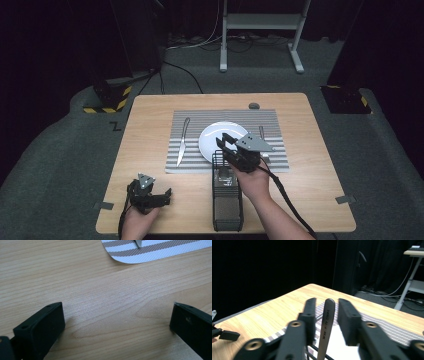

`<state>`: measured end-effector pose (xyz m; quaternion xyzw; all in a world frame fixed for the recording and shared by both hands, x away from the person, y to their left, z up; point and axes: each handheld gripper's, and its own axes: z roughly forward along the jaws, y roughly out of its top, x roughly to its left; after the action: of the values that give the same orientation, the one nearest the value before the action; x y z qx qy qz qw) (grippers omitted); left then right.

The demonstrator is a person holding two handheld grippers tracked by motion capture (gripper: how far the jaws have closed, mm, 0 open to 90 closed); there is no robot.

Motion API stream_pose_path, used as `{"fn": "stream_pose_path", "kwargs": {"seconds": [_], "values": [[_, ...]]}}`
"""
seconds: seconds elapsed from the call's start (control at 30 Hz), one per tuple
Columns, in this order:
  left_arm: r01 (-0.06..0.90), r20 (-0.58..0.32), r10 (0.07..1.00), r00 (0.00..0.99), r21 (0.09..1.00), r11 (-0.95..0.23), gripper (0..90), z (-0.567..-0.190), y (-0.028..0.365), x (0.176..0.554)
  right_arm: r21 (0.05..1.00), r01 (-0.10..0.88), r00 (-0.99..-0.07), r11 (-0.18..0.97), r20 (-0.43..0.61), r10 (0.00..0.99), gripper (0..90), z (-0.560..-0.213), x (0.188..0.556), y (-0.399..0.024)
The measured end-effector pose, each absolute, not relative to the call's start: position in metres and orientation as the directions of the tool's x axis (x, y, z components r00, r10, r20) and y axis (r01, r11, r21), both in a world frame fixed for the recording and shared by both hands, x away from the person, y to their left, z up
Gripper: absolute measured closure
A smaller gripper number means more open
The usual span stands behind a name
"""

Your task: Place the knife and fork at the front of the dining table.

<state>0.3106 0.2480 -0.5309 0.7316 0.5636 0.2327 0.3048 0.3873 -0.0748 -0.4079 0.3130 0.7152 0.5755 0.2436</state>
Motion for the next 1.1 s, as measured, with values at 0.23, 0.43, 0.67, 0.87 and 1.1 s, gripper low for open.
{"fn": "stream_pose_path", "kwargs": {"seconds": [0.23,0.43,0.67,0.87,1.1], "values": [[0.683,-0.003,0.966,0.257,0.708,-0.179,0.0,-0.531,0.248,0.311,0.979,0.142,-0.699,0.143,-0.003,0.716,87.6,-0.408,0.385,-0.077],[0.682,-0.005,0.967,0.255,0.709,-0.177,0.0,-0.531,0.248,0.311,0.99,0.104,-0.724,0.093,0.011,0.69,88.1,-0.403,0.379,-0.085],[0.683,-0.004,0.967,0.254,0.709,-0.176,0.0,-0.531,0.248,0.311,1.0,0.019,-0.744,-0.005,0.018,0.668,88.3,-0.373,0.36,-0.1],[0.683,-0.005,0.968,0.252,0.709,-0.174,0.0,-0.531,0.247,0.311,0.995,-0.059,-0.736,-0.076,0.008,0.677,88.3,-0.337,0.344,-0.116],[0.683,-0.005,0.968,0.251,0.71,-0.174,0.0,-0.531,0.247,0.311,0.987,-0.132,-0.684,-0.092,-0.023,0.729,88.3,-0.313,0.335,-0.145]]}}
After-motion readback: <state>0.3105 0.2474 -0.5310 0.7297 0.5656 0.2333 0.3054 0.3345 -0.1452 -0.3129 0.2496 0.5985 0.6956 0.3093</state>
